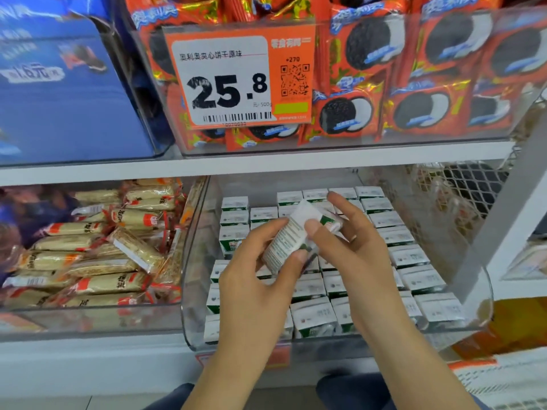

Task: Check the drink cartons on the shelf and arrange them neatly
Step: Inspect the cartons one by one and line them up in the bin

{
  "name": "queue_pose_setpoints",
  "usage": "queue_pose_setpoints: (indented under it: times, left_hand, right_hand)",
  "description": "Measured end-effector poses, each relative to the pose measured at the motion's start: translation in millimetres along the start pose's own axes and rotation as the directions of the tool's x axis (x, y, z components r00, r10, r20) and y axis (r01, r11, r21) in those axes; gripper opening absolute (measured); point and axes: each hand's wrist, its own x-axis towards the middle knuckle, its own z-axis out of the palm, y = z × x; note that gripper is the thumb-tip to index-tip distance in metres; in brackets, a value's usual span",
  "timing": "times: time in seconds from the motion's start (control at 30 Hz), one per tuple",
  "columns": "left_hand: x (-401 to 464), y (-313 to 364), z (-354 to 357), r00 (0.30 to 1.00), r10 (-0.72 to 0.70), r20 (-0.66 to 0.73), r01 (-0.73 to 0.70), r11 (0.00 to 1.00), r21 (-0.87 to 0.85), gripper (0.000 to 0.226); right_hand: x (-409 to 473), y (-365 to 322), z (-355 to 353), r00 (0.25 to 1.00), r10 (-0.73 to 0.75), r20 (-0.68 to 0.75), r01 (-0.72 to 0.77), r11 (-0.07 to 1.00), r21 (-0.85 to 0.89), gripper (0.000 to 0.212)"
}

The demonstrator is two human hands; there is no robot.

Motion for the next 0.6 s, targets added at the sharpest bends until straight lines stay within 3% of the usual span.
queue_pose_setpoints:
  times: [0.07, 0.13, 0.23, 0.37, 0.5, 0.6]
  left_hand:
    - [5.5, -0.2, -6.3, 0.991, -0.13, 0.029, 0.133, 0.964, -0.228, 0.031]
    - [9.6, -2.9, -12.6, 0.959, -0.27, 0.09, 0.281, 0.856, -0.433, 0.029]
    - [10.3, -4.7, -16.5, 0.923, -0.348, 0.163, 0.377, 0.736, -0.562, 0.036]
    - [11.2, -2.6, -16.8, 0.944, -0.309, 0.119, 0.327, 0.819, -0.472, 0.016]
    - [9.4, -0.6, -16.6, 0.933, -0.265, 0.245, 0.34, 0.872, -0.353, 0.03]
    - [8.0, -2.7, -14.7, 0.942, -0.263, 0.21, 0.312, 0.917, -0.251, 0.035]
  right_hand:
    - [0.0, -2.4, -1.1, 0.999, 0.026, 0.043, -0.026, 1.0, -0.002, 0.056]
    - [-0.4, -3.1, -1.1, 0.993, 0.058, 0.104, -0.056, 0.998, -0.026, 0.047]
    - [-3.0, -1.3, 2.3, 0.976, 0.113, 0.185, -0.108, 0.993, -0.037, 0.029]
    - [-5.8, 2.5, 6.6, 0.985, 0.102, 0.136, -0.092, 0.993, -0.08, 0.03]
    - [-5.3, 6.5, 9.0, 0.988, 0.12, 0.101, -0.105, 0.983, -0.149, 0.037]
    - [-5.9, 3.8, 9.4, 0.977, 0.141, 0.157, -0.127, 0.987, -0.097, 0.033]
